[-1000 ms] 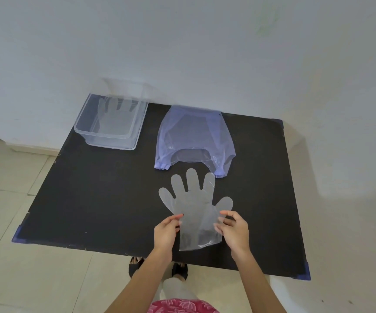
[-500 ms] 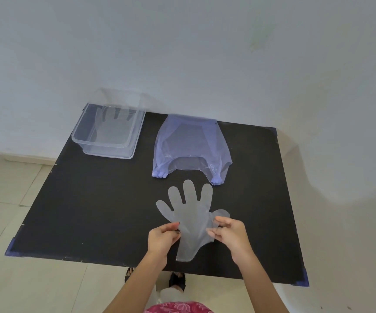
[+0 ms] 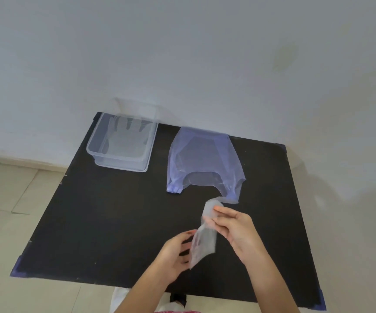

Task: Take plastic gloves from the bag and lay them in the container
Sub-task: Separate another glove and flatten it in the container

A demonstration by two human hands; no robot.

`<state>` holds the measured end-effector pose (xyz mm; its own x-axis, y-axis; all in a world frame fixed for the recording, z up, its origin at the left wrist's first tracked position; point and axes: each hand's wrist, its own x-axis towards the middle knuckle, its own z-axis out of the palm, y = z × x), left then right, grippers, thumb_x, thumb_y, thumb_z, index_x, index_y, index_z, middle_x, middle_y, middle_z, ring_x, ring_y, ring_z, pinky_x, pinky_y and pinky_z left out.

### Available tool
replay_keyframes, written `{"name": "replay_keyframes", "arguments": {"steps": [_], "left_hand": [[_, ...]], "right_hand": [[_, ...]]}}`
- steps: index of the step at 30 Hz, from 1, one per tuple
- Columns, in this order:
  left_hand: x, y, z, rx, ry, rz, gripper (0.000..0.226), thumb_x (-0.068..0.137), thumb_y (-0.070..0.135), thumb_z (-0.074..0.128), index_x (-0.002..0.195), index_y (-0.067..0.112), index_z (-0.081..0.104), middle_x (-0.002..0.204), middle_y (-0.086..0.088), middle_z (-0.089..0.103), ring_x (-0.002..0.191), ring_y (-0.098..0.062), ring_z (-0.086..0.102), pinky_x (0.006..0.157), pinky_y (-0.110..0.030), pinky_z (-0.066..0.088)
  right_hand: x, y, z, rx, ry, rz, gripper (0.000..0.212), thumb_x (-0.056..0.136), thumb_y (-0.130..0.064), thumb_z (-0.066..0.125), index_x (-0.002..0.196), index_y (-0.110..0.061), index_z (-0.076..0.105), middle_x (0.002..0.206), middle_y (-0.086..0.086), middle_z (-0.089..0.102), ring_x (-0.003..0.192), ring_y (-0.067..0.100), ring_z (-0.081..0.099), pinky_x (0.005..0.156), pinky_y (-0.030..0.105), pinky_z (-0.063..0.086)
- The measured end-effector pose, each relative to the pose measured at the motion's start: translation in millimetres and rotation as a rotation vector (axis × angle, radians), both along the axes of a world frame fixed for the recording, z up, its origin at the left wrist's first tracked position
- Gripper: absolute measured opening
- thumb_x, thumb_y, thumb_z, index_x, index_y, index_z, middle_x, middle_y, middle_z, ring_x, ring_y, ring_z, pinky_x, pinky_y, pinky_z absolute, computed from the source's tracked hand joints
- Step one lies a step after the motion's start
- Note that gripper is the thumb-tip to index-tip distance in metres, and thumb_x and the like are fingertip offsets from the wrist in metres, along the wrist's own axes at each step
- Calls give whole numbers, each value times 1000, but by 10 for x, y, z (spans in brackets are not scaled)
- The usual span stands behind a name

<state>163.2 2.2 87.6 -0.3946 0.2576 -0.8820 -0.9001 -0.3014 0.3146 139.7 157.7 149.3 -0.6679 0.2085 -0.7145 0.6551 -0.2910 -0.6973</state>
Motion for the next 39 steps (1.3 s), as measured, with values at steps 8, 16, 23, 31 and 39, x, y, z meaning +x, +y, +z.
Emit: {"name": "replay_keyframes", "arguments": {"steps": [8,16,23,31,39], "left_hand": [[-661,-885,234,371,-75,131,32,93,15,57,124,5,57,123,-29,56,107,-44,62,90,-57,52],[-1298,-1732,527,563,-44,87,38,96,27,52,127,5,53,127,-35,53,109,-51,60,96,-57,47],[-1677,-2002,545,691,20,137,43,94,28,54,133,8,53,135,-35,47,119,-48,54,101,-56,42],[-1898,-2059,657,688,-12,286,36,87,5,65,123,3,63,125,-29,59,112,-36,63,85,-40,57],[-2139,-2074,659,462,129,303,32,87,-13,48,113,-5,65,121,-21,63,99,-24,65,69,-28,59]], "right_hand": [[-622,-971,360,-66,93,-107,23,87,6,62,109,3,69,106,15,72,90,24,73,67,27,62],[-1169,-1782,620,-80,203,-157,22,86,8,62,104,2,71,116,17,70,94,23,73,66,23,61],[-1487,-2059,756,-72,235,-139,26,86,8,60,111,7,67,118,22,67,83,18,75,69,27,62],[-1644,-1952,787,77,225,-86,23,89,4,59,108,-2,71,108,13,73,94,21,74,80,30,59],[-1775,-1847,785,127,210,-5,29,83,9,64,109,-3,71,117,12,70,99,28,72,83,37,59]]}}
